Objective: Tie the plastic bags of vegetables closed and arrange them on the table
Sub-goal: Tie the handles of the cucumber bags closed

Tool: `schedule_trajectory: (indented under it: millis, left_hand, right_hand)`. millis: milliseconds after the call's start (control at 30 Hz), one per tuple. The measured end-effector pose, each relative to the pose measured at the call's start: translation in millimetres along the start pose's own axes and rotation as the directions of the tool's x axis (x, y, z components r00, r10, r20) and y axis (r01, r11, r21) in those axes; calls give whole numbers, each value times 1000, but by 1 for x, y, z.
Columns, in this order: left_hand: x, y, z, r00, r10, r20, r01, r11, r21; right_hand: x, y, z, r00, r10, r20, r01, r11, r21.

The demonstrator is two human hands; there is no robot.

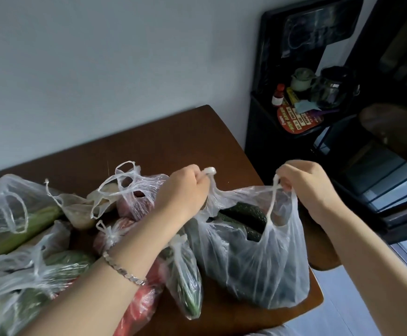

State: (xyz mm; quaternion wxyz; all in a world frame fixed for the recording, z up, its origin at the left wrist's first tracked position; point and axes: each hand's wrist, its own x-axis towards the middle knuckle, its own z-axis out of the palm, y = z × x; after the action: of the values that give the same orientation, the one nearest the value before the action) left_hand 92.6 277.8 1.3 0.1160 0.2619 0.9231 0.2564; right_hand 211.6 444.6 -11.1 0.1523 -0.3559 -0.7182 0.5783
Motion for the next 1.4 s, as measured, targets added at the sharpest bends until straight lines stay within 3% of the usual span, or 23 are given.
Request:
schedule_trajectory:
  millis: [100,200,300,367,433,567,700,800,867,933,1033,1133,1167,1233,1300,1400]
  left_hand:
    - [1,13,-14,997,-26,79,47,964,-263]
    - [2,25,-18,993,-70,92,111,799,-591]
    - [0,23,-9,999,30,24,-10,799,-602]
    - [-4,15,1,984,170,59,-81,711,-699]
    - [-12,9,12,953,288,100,-117,649,-752]
    - [-23,13,39,948,296,116,-149,736,-660]
    - [-27,22,53,941,267,206,-59,732,-679]
    - [-27,23,52,958,139,252,100,660,-744]
    - [-24,24,51,941,11,339,280,541,-793]
    - [-22,26,51,880,-63,470,461,350,-816]
    - [-20,27,51,857,-71,511,512,235,-826]
    - [-21,24,52,882,-113,457,470,289,-834]
    - [-20,21,54,898,-134,418,437,375,-818]
    - [-18,13,59,948,-119,295,298,654,-695]
    - [-20,6,62,978,13,208,112,808,-579]
    - [-30,3,64,958,211,193,-105,886,-451]
  right_hand:
    - [-6,-3,2,985,-165,-38,157,974,-164]
    - [-11,3,11,984,-176,35,176,984,-7]
    - [-12,7,12,964,-129,232,43,938,345]
    - [-12,9,11,950,-101,295,-78,838,540]
    - [-14,12,11,950,-56,307,-148,785,602]
    - [-18,23,17,947,-73,313,-120,824,554]
    - [-20,36,24,962,13,271,-164,825,541]
    - [-23,39,29,964,50,260,-187,825,534]
    - [-26,41,33,968,45,247,-178,817,548]
    - [-28,42,35,965,20,262,-167,818,551]
    - [-29,45,38,950,-12,311,-151,857,493]
    - [-28,48,38,959,-55,278,-51,931,362]
    - [-28,48,38,968,-61,244,-24,943,332]
    - [-28,46,38,989,-10,146,-40,941,337]
    - [-24,46,37,994,101,30,-105,913,394]
    - [-19,53,41,983,173,-66,-150,950,273]
